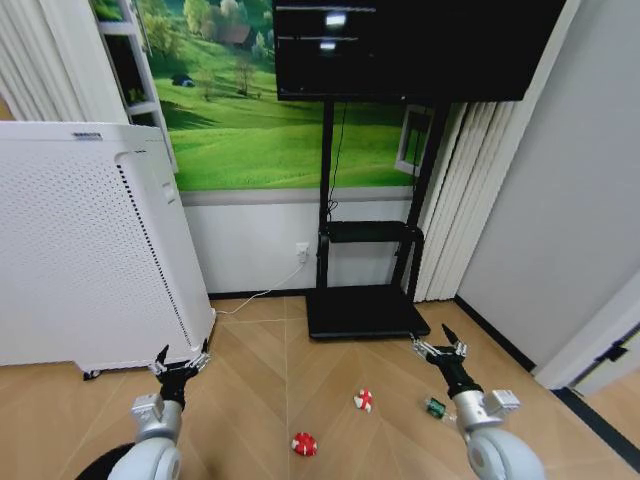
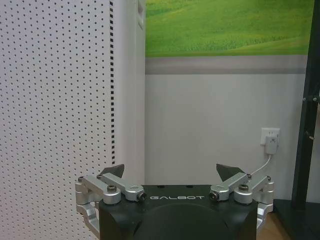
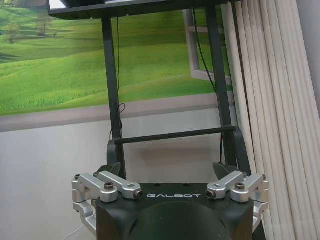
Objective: Pick up the trash bin and place the garbage on the floor into it.
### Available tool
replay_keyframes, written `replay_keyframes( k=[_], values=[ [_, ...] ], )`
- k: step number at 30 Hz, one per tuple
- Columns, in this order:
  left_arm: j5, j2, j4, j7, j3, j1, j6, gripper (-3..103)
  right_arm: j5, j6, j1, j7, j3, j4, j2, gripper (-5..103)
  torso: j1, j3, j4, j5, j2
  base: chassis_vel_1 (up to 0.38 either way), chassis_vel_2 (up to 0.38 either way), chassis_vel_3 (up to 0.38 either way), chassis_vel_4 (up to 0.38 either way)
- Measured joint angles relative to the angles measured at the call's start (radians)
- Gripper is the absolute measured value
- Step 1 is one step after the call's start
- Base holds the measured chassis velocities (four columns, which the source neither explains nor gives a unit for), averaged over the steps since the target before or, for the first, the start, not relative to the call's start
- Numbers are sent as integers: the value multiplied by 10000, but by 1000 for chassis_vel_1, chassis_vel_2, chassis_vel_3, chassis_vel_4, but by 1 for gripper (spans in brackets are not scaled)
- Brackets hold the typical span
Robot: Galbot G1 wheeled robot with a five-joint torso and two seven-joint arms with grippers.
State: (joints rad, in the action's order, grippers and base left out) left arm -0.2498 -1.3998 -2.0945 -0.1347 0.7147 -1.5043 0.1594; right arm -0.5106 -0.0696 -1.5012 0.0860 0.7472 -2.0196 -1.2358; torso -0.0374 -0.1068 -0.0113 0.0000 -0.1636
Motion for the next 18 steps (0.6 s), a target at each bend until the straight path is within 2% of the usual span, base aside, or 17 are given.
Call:
replay_keyframes(
  k=[12,18],
  values=[
    [-36,97,2,0,34,12,0,100,0,-18,66,33,-43,94,-67,100,83,378,0,0,462,0,0,0,0],
    [-62,67,52,0,15,46,-47,100,1,-22,56,36,-42,97,-52,100,126,472,0,0,597,0,0,0,0]
  ],
)
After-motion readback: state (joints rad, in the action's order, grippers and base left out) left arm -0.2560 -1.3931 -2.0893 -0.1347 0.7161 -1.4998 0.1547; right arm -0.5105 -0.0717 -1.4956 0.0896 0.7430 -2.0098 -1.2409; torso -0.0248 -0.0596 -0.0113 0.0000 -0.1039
